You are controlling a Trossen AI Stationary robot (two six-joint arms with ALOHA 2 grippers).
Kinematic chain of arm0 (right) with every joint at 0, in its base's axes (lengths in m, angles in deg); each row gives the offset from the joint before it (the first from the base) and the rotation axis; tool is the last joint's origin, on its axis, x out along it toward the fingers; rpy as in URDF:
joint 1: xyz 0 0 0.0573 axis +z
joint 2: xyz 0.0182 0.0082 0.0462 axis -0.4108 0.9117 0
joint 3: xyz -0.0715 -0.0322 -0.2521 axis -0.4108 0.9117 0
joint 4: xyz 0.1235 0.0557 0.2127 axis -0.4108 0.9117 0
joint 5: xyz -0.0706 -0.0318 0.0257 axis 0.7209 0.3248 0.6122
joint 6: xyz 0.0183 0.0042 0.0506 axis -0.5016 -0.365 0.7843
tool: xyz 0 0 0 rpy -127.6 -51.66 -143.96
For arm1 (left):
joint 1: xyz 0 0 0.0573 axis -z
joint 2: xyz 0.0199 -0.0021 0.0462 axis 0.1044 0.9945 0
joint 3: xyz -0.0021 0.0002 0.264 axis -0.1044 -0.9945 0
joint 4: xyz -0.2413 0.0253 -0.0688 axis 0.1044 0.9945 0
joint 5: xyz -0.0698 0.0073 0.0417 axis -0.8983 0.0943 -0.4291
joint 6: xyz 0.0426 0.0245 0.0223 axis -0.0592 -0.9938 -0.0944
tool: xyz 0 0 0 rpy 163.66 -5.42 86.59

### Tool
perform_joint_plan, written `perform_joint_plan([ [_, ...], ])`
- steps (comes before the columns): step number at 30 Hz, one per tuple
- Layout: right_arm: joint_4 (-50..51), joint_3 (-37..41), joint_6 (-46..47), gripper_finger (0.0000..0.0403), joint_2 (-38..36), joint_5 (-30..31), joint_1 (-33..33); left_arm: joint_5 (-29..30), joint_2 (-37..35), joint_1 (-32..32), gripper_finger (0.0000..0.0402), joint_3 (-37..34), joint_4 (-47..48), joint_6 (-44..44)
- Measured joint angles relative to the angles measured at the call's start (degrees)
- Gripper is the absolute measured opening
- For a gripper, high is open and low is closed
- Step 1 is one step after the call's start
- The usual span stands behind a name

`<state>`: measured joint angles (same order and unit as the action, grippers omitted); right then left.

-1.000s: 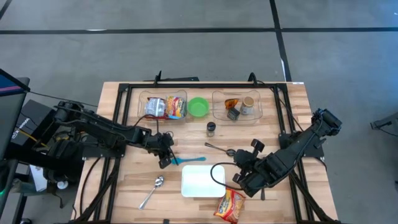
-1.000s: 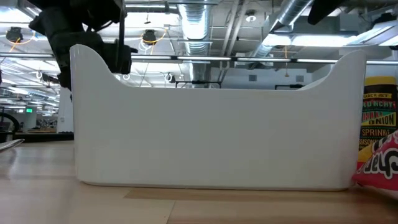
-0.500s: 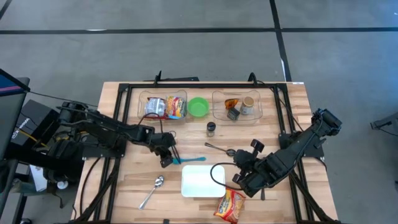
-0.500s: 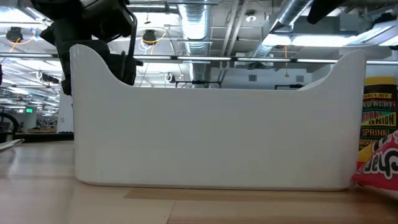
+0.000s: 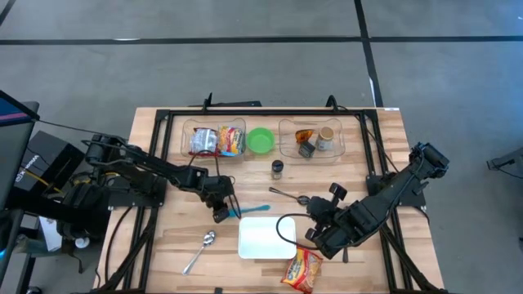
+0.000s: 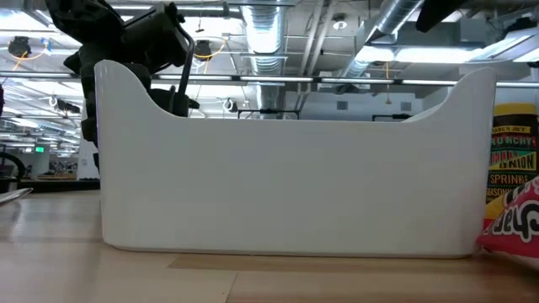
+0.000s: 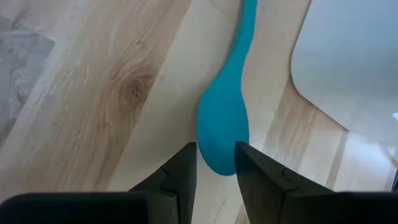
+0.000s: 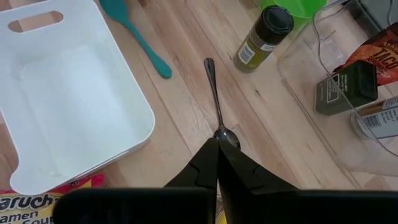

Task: Pick & Place Food Item
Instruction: Put the blue spoon into the white bin

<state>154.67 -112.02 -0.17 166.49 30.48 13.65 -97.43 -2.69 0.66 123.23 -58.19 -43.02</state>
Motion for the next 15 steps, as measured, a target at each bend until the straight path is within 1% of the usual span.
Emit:
perform_joint_plan([
  [15,0.0,0.0,0.0,0.0003,0.0,0.0,0.0,0.0,0.0,0.0,0.0104,0.0,-1.4,0.2],
])
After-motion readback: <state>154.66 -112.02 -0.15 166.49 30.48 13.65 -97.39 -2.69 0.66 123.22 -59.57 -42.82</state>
